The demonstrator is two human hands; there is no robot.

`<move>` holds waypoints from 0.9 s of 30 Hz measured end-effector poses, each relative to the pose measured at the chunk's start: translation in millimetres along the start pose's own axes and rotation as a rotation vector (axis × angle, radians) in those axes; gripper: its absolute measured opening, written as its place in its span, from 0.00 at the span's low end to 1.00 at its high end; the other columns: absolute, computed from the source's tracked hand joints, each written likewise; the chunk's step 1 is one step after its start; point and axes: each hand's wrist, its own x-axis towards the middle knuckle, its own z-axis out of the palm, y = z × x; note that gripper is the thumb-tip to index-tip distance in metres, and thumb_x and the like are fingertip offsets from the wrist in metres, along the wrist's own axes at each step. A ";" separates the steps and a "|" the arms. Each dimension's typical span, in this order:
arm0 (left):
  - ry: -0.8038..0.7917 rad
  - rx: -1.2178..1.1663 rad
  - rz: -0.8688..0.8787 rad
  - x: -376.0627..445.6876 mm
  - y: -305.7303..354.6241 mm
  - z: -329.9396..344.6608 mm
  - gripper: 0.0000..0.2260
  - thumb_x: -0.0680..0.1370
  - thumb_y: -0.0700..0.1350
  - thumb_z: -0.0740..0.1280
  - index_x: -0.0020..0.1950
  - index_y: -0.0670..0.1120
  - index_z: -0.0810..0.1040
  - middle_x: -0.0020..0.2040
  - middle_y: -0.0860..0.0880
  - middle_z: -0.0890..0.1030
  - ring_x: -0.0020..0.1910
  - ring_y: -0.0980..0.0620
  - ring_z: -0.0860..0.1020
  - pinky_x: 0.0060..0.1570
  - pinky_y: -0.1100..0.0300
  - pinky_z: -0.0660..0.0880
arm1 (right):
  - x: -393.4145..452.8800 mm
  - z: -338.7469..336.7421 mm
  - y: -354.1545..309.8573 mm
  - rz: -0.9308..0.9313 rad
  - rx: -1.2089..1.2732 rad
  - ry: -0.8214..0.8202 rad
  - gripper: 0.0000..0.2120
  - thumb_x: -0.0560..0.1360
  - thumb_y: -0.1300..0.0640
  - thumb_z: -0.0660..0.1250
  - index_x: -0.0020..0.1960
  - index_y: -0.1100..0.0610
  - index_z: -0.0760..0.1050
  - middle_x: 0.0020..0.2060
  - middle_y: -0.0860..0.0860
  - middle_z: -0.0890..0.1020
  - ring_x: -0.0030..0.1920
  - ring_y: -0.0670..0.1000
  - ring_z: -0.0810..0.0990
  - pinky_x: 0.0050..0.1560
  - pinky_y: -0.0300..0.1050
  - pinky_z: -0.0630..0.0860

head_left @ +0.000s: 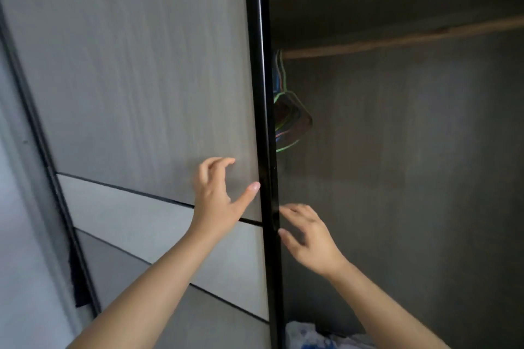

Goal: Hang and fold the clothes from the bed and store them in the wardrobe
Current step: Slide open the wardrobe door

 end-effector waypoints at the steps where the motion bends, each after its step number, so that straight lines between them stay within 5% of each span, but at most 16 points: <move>1: 0.013 0.008 -0.026 1.2 -4.0 0.5 0.33 0.66 0.61 0.61 0.59 0.37 0.74 0.56 0.41 0.69 0.57 0.46 0.69 0.58 0.72 0.56 | 8.9 6.7 0.7 -0.002 0.002 -0.019 0.24 0.71 0.51 0.59 0.60 0.65 0.75 0.53 0.59 0.80 0.56 0.50 0.73 0.62 0.35 0.61; 5: 0.075 0.041 -0.165 3.7 -16.2 0.8 0.35 0.64 0.63 0.60 0.60 0.38 0.73 0.58 0.40 0.69 0.61 0.44 0.68 0.60 0.63 0.58 | 41.3 40.6 5.9 0.074 0.123 -0.147 0.38 0.71 0.44 0.58 0.74 0.62 0.53 0.72 0.56 0.60 0.73 0.52 0.57 0.62 0.23 0.43; 7: 0.102 0.077 -0.183 5.2 -27.2 -0.8 0.34 0.64 0.63 0.60 0.58 0.38 0.74 0.56 0.40 0.71 0.60 0.43 0.69 0.59 0.60 0.61 | 53.6 62.9 12.8 0.134 0.215 -0.240 0.43 0.73 0.38 0.61 0.75 0.62 0.45 0.75 0.55 0.51 0.75 0.50 0.50 0.62 0.25 0.40; 10: 0.138 0.085 -0.214 12.1 -54.4 -8.4 0.30 0.65 0.62 0.60 0.55 0.40 0.75 0.53 0.46 0.70 0.57 0.45 0.71 0.60 0.54 0.66 | 68.7 98.2 14.3 0.174 0.276 -0.312 0.59 0.59 0.20 0.49 0.75 0.60 0.44 0.74 0.51 0.51 0.75 0.48 0.49 0.62 0.24 0.40; 12: 0.143 0.043 -0.237 15.6 -70.1 -17.0 0.27 0.64 0.62 0.61 0.54 0.44 0.74 0.53 0.49 0.69 0.56 0.50 0.70 0.61 0.51 0.69 | 73.7 119.7 6.3 0.147 0.342 -0.367 0.44 0.70 0.29 0.53 0.73 0.57 0.47 0.71 0.47 0.54 0.73 0.45 0.52 0.61 0.20 0.42; 14: 0.109 0.059 -0.239 20.3 -83.1 -24.2 0.25 0.66 0.60 0.64 0.55 0.43 0.74 0.53 0.49 0.70 0.56 0.50 0.70 0.60 0.62 0.65 | 74.4 137.9 -2.7 0.150 0.472 -0.386 0.42 0.72 0.33 0.51 0.75 0.60 0.46 0.70 0.46 0.55 0.71 0.43 0.55 0.61 0.21 0.48; 18: -0.006 0.093 -0.290 28.0 -105.5 -39.5 0.09 0.72 0.46 0.71 0.46 0.46 0.72 0.55 0.49 0.67 0.59 0.50 0.69 0.57 0.71 0.57 | 78.4 162.9 -12.6 0.272 0.513 -0.237 0.34 0.77 0.43 0.53 0.74 0.61 0.48 0.67 0.56 0.71 0.66 0.54 0.71 0.61 0.36 0.64; 20: -0.039 0.127 -0.268 30.9 -114.0 -44.7 0.09 0.73 0.43 0.71 0.39 0.49 0.71 0.56 0.49 0.64 0.58 0.53 0.66 0.54 0.75 0.55 | 80.3 172.6 -11.0 0.261 0.492 -0.171 0.36 0.74 0.39 0.53 0.72 0.63 0.53 0.64 0.58 0.73 0.64 0.55 0.73 0.61 0.40 0.66; 23: -0.095 0.127 -0.240 37.9 -118.7 -50.5 0.14 0.72 0.42 0.72 0.34 0.53 0.67 0.53 0.48 0.63 0.55 0.56 0.64 0.51 0.76 0.55 | 81.9 178.2 -8.7 0.285 0.451 -0.153 0.26 0.79 0.50 0.54 0.68 0.67 0.56 0.57 0.56 0.76 0.57 0.56 0.76 0.50 0.39 0.67; 27: -0.132 0.102 -0.179 40.5 -119.9 -54.1 0.11 0.71 0.43 0.72 0.47 0.46 0.71 0.50 0.49 0.66 0.49 0.50 0.69 0.45 0.70 0.62 | 84.1 174.2 -13.8 0.343 0.374 -0.211 0.23 0.80 0.51 0.52 0.68 0.64 0.55 0.54 0.57 0.76 0.57 0.60 0.76 0.54 0.47 0.71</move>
